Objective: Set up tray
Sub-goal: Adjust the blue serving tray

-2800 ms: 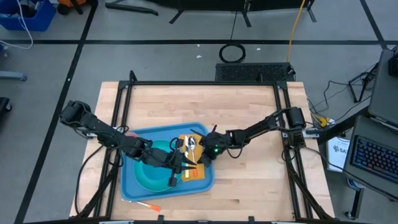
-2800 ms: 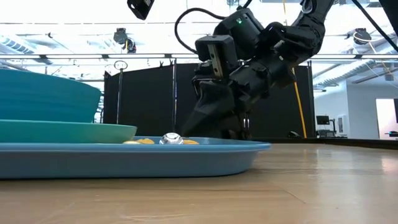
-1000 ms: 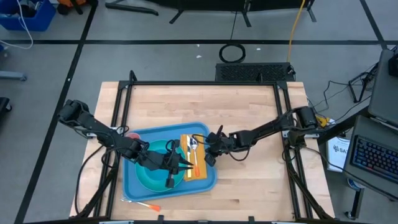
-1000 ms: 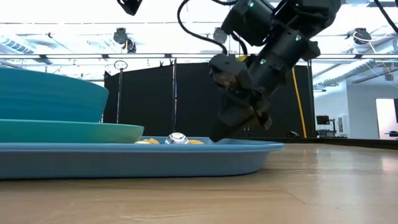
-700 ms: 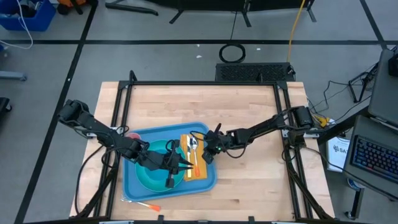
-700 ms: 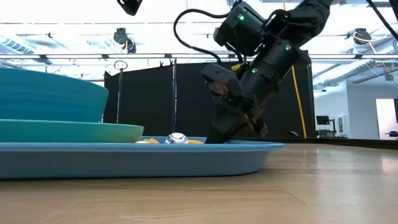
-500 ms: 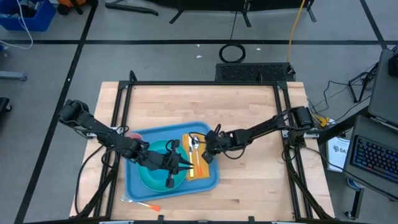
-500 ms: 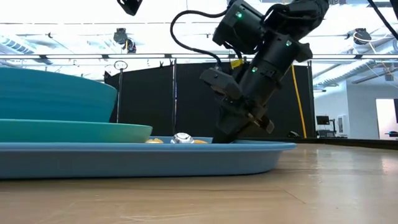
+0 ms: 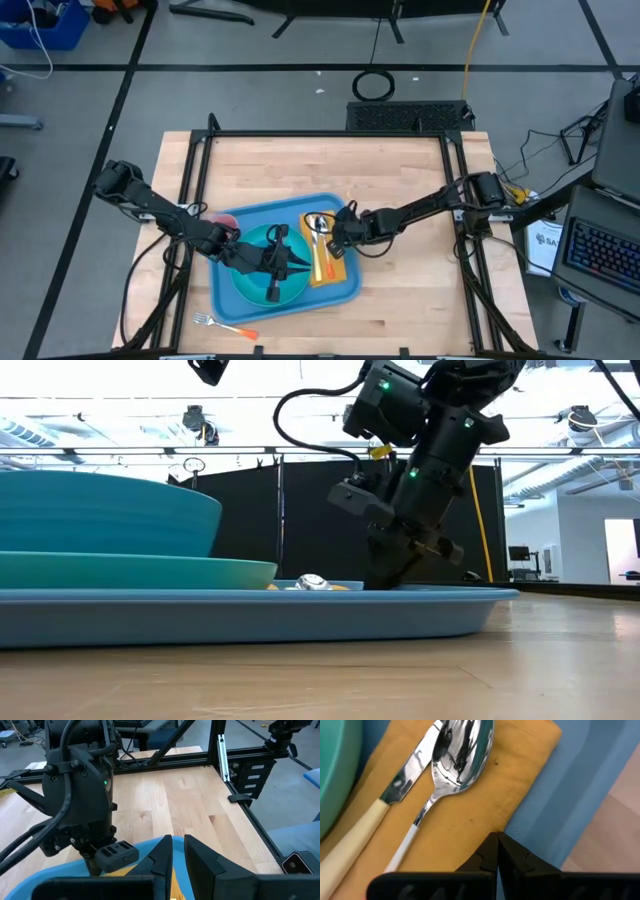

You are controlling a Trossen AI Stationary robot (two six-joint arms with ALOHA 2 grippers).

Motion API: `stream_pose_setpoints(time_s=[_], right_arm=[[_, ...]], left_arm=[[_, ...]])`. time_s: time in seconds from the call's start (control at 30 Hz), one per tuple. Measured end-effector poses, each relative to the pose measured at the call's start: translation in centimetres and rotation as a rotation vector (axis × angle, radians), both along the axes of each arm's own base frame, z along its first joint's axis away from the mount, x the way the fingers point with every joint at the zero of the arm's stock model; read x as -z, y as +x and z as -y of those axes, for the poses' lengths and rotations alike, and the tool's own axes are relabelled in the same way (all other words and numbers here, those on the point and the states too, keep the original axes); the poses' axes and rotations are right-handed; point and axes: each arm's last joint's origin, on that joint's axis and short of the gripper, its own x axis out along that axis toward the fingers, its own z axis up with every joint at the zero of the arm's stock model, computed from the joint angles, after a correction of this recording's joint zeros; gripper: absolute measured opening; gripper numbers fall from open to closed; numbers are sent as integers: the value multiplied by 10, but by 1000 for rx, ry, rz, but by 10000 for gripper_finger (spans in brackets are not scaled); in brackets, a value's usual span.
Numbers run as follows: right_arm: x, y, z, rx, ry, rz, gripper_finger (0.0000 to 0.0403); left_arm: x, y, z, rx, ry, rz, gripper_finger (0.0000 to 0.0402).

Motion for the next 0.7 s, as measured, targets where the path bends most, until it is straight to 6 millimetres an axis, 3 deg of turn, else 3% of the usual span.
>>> stream_pose_setpoints(time_s=[0.43, 0.7], right_arm=[[0, -13, -8, 73, -6, -90, 0], [-16, -30, -18, 104, -9, -154, 0]], left_arm=[[1, 0, 0, -5, -9, -14, 53], [1, 0, 0, -6, -9, -13, 53]])
